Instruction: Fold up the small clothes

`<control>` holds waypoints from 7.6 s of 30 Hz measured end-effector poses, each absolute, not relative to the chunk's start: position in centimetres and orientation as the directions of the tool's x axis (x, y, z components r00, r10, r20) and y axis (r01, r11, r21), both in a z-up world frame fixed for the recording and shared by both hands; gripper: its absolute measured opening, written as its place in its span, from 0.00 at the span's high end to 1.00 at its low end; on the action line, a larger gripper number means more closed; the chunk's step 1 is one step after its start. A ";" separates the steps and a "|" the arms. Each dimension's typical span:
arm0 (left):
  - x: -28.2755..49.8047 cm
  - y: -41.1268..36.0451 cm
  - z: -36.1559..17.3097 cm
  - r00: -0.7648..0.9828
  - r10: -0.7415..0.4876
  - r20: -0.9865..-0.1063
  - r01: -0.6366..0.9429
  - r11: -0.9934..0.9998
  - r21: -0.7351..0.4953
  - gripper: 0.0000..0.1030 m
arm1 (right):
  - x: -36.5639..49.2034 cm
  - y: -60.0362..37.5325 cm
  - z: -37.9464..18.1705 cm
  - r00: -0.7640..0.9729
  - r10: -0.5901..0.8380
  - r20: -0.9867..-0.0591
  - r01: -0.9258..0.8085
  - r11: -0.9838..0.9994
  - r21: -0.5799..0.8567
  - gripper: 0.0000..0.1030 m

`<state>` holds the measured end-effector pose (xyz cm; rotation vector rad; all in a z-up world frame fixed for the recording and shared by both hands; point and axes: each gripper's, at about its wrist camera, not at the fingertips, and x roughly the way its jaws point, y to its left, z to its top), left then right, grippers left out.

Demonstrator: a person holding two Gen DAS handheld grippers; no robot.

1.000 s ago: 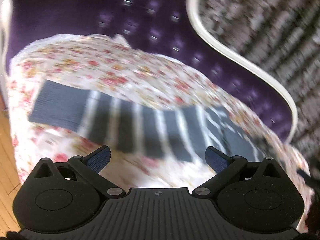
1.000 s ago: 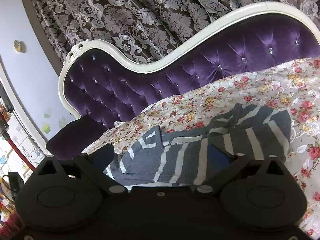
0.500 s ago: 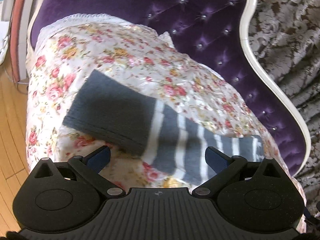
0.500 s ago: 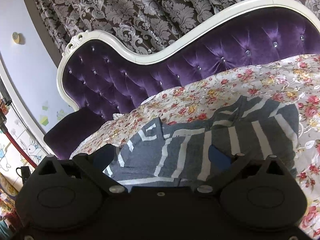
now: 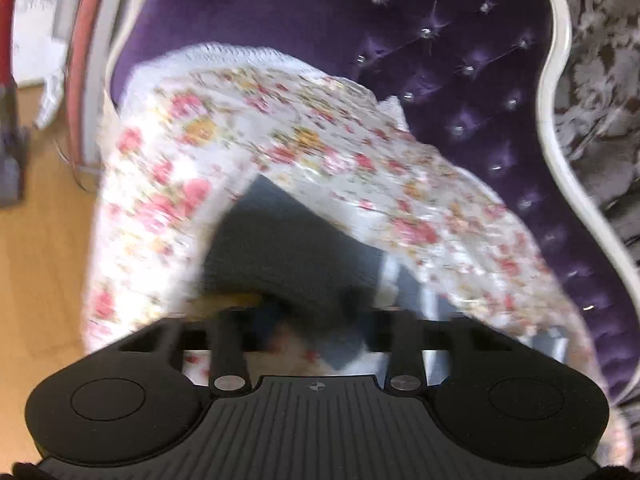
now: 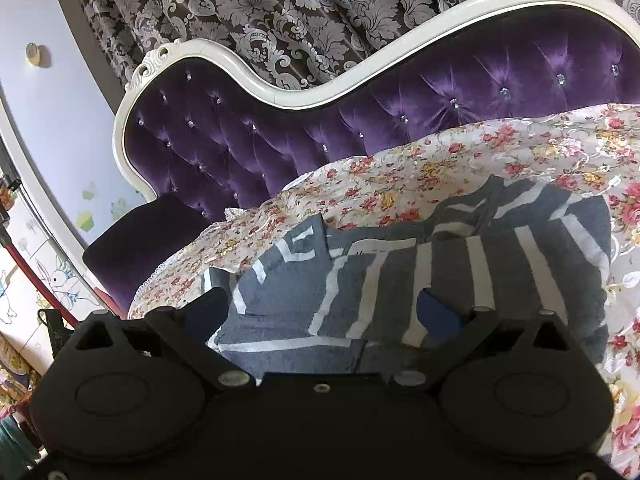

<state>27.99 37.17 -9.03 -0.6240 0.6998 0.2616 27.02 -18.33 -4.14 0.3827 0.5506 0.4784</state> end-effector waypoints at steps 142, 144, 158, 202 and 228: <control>22.9 3.6 -8.8 0.636 -0.134 -0.760 0.121 0.990 -0.073 0.16 | 30.5 -19.8 -6.2 0.712 -0.069 -0.698 0.017 0.997 -0.082 0.03; 22.9 3.6 -8.8 0.635 -0.134 -0.761 0.120 0.990 -0.074 0.16 | 29.3 -21.1 -5.8 0.709 -0.075 -0.702 0.033 0.997 -0.073 0.03; 23.1 3.5 -9.0 0.632 -0.143 -0.761 0.124 0.989 -0.083 0.10 | 30.5 -23.5 -4.6 0.743 0.200 -0.638 -0.009 0.957 0.290 0.21; 16.7 5.0 -7.7 0.685 -0.249 -0.684 0.136 0.967 -0.216 0.10 | 15.2 -23.7 -5.4 0.783 0.225 -0.580 -0.067 0.957 0.281 0.02; 5.9 3.6 -8.0 0.675 -0.182 -0.715 0.115 0.983 -0.141 0.10 | 7.0 -25.3 -6.6 0.757 0.279 -0.591 -0.055 0.928 0.368 0.01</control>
